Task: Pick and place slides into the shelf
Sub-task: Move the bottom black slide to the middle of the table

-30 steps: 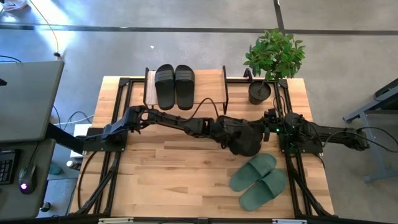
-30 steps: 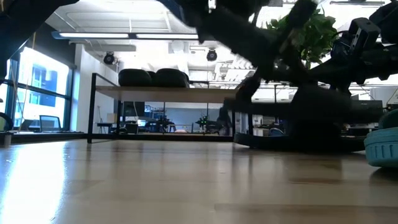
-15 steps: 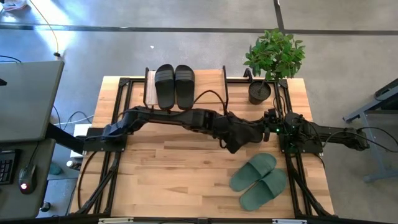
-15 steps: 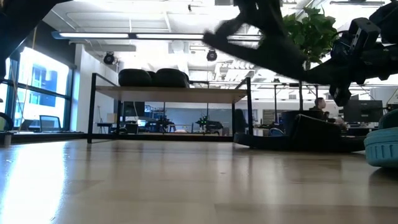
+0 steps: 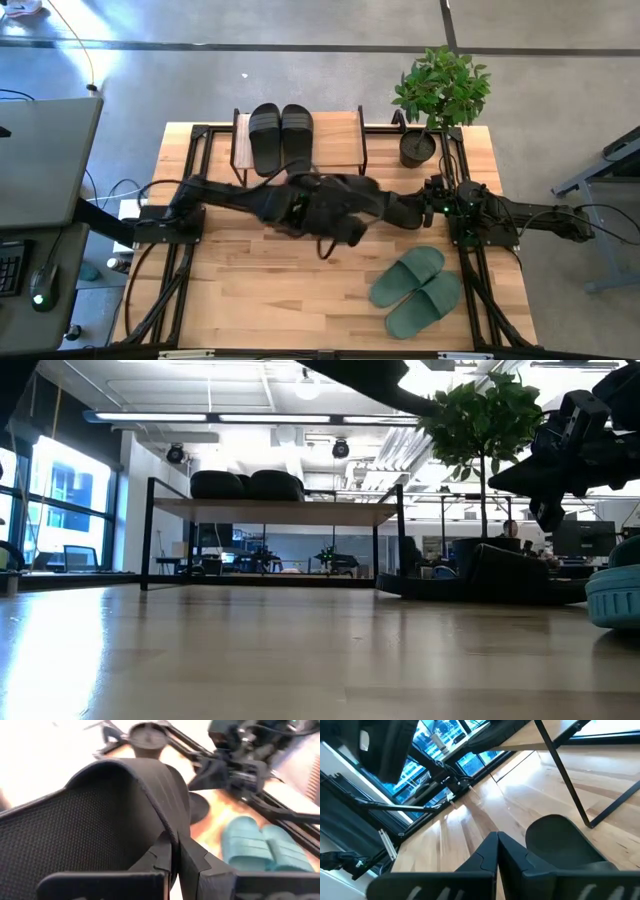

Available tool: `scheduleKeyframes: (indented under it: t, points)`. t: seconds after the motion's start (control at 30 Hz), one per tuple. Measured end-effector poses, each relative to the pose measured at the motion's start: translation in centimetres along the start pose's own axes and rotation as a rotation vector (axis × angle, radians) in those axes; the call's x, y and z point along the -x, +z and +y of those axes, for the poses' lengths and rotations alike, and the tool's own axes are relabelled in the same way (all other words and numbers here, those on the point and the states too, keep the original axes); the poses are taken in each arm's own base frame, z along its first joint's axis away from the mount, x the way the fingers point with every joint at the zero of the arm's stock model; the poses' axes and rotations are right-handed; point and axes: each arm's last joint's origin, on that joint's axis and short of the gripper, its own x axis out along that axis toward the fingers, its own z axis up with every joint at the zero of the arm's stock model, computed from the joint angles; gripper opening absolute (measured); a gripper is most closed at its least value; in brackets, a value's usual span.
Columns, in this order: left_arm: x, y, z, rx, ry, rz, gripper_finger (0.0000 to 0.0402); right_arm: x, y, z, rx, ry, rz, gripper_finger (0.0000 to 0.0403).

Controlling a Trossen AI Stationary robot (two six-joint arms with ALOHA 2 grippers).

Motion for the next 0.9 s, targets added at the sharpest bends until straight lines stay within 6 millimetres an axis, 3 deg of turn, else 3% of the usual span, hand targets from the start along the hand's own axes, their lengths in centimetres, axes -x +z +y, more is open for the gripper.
scheduleKeyframes:
  t: [0.27, 0.43, 0.53, 0.77, 0.9]
  points:
    - [6.1, -4.8, 0.2, 0.249, 0.187, -0.274, 0.0, -0.1, -0.1, 0.0, 0.0, -0.001, 0.013, 0.0]
    - [7.2, -7.7, -0.5, 0.433, 0.118, -0.403, 0.0, -0.1, -0.1, 0.0, -0.001, 0.0, 0.013, 0.0]
    - [6.2, -9.2, -0.5, 0.558, 0.105, -0.443, 0.0, -0.1, -0.1, 0.0, -0.019, 0.001, 0.014, 0.0]
    - [1.7, -13.4, -0.5, 0.772, 0.126, -0.409, 0.0, -0.1, -0.1, 0.0, -0.026, 0.001, 0.015, 0.0]
    - [-0.6, -13.7, -0.5, 0.863, 0.107, -0.435, 0.0, -0.1, -0.1, 0.0, -0.027, 0.002, 0.015, 0.0]
